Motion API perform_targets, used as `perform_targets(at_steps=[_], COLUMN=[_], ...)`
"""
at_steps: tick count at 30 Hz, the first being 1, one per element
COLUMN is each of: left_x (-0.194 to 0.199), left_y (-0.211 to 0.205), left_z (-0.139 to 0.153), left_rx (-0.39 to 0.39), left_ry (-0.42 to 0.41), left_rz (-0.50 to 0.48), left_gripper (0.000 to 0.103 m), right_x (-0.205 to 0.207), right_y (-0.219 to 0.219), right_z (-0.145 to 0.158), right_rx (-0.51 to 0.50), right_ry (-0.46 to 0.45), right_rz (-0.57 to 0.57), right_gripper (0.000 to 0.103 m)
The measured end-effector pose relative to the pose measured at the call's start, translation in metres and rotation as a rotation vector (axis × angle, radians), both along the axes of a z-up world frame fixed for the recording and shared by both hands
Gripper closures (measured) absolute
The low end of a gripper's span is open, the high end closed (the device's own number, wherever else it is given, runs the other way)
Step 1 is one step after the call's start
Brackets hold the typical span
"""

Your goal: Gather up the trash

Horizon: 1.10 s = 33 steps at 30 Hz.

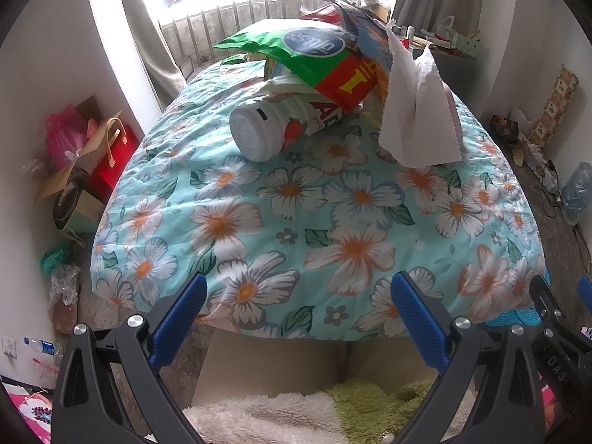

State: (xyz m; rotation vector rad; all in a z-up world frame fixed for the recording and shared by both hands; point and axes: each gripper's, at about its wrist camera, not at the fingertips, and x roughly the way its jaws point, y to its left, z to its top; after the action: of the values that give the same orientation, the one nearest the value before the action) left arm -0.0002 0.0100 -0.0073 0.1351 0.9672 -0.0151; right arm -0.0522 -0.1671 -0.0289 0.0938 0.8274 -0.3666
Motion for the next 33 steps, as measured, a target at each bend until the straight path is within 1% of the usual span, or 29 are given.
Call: perform_targets(at_steps=[3,5,6,9,11,15,16,19,20,24,25,26,28,30,32,33], left_x=[0.001,0.002,0.004,0.006,0.009,0.014,0.016,0.024,0.027,0.038,0.041,0.043,0.046,0.048,0.049,0.048], left_y=[0.001,0.001,0.001,0.001,0.0,-0.001,0.0,0.002,0.003,0.009,0.01,0.01,0.007,-0.002,-0.008,-0.01], left_z=[-0.001,-0.002,-0.002,-0.004,-0.006,-0.006,-0.006,-0.004,-0.003,0.007,0.012,0.019,0.028,0.037,0.042,0.045], left_rx=[-0.046,-0.045,-0.058,-0.066,-0.085,-0.064,-0.06,-0.055,-0.043,-0.043,-0.065,-0.09,-0.093,-0.089,-0.129,-0.173], left_ry=[0.002,0.014,0.022,0.038,0.071,-0.004,-0.041,-0.062,-0.07,-0.118,-0.141,-0.166,-0.191,-0.215,-0.237,-0.252], left_rz=[0.002,0.005,0.006,0.008,0.011,0.013,0.013,0.013,0.015,0.031,0.027,0.008,-0.038,-0.127,-0.221,-0.276], left_gripper=[0.005,0.005,0.005,0.005,0.005,0.005,0.005,0.005,0.005,0.005,0.005,0.005,0.005,0.005,0.005,0.005], right_x=[0.003,0.005,0.007,0.011,0.014,0.023,0.027,0.039,0.044,0.059,0.062,0.066,0.074,0.082,0.088,0.09], right_y=[0.001,0.002,0.002,0.002,0.003,0.002,0.001,-0.002,-0.003,-0.011,-0.013,-0.015,-0.019,-0.025,-0.034,-0.038], right_z=[-0.001,-0.002,-0.003,-0.004,-0.005,-0.006,-0.007,-0.004,-0.003,0.007,0.009,0.011,0.013,0.014,0.015,0.015], right_rx=[0.005,0.007,0.009,0.016,0.02,0.027,0.026,0.03,0.031,0.039,0.041,0.042,0.059,0.097,0.161,0.191], right_ry=[0.002,0.004,0.005,0.008,0.01,0.004,0.007,-0.006,-0.014,-0.079,-0.098,-0.112,-0.132,-0.142,-0.167,-0.179], right_rz=[0.006,0.011,0.014,0.023,0.028,0.032,0.038,0.044,0.045,0.051,0.053,0.059,0.09,0.112,0.129,0.133], right_gripper=[0.007,0.007,0.007,0.007,0.007,0.007,0.007,0.007,0.007,0.007,0.007,0.007,0.007,0.007,0.007,0.007])
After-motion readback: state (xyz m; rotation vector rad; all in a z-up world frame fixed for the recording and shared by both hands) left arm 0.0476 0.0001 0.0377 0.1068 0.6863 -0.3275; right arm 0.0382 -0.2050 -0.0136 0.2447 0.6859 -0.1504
